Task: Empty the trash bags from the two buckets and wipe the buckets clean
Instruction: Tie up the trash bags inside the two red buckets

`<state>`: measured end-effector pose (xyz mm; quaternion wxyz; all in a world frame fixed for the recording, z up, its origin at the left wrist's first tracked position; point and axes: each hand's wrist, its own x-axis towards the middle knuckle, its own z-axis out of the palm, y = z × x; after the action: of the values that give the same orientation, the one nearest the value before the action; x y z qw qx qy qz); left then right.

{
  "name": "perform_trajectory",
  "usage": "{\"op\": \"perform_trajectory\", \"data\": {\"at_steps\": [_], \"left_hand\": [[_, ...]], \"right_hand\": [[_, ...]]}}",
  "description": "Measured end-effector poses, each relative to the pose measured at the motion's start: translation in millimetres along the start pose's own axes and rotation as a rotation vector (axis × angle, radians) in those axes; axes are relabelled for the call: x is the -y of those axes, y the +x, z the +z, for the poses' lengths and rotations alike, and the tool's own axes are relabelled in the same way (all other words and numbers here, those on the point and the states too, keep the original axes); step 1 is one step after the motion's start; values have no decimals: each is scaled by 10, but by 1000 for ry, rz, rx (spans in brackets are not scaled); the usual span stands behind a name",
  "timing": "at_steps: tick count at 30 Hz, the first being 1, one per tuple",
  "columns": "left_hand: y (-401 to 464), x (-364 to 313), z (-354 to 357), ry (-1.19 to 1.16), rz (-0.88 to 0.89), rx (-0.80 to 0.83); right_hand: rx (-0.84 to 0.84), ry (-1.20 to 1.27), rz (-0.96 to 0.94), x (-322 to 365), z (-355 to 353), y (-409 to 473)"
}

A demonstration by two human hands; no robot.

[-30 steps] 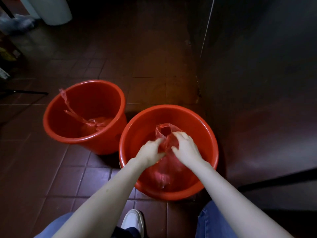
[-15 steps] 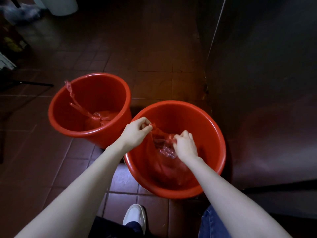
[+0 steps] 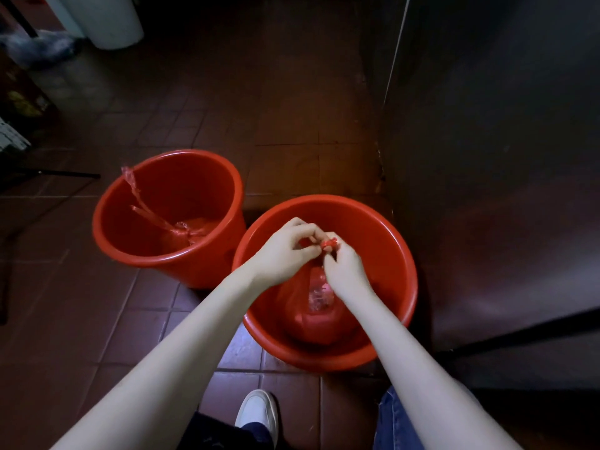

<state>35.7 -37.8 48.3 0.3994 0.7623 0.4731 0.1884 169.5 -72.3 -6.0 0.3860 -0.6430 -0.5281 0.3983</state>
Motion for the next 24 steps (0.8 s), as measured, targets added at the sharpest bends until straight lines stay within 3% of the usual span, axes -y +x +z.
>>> {"op": "perform_trajectory", "data": {"at_steps": [5, 8, 13, 16, 20, 24], "left_hand": [[-31, 220, 0, 132, -76, -27], [-9, 252, -12, 164, -108, -24], [7, 236, -61, 164, -102, 212], [39, 291, -144, 340, -37, 99], [13, 395, -97, 161, -137, 85], [55, 441, -45, 156, -219, 47]], "right_hand": [[255, -19, 45, -165, 46, -83], [129, 47, 1, -240, 74, -104], [1, 58, 6, -279, 96, -61], [-41, 126, 81, -309, 76, -54], [31, 171, 105, -340, 54, -76], [-74, 116, 134, -410, 55, -40]]}}
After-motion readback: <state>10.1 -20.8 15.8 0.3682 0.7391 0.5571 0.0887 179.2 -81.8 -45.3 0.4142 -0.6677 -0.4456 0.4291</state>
